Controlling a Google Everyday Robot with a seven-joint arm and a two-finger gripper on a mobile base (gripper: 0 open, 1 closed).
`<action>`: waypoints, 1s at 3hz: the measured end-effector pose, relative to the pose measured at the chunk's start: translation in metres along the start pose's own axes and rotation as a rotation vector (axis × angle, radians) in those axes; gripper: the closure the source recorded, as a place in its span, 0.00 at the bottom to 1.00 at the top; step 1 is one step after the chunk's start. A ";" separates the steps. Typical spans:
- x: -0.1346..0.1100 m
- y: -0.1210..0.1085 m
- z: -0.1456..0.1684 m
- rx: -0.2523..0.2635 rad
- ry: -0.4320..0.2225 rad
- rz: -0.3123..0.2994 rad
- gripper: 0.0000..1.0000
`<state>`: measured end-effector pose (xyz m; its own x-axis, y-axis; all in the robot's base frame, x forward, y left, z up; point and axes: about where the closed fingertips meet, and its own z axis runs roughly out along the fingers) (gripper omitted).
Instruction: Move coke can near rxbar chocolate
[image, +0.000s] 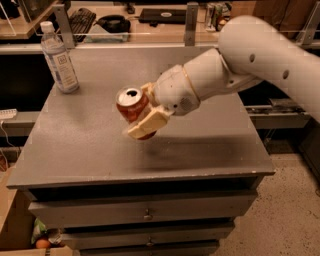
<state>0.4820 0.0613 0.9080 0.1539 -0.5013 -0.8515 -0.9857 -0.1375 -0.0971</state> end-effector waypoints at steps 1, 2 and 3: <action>-0.009 -0.007 -0.008 0.021 -0.008 -0.016 1.00; -0.009 -0.007 -0.008 0.021 -0.008 -0.016 1.00; -0.005 -0.011 -0.026 0.064 -0.007 -0.012 1.00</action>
Offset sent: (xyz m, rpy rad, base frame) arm 0.0061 -0.0013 0.0124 0.0126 -0.0232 -0.0091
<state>0.4940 0.0433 0.9271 0.1654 -0.4938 -0.8537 -0.9862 -0.0882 -0.1401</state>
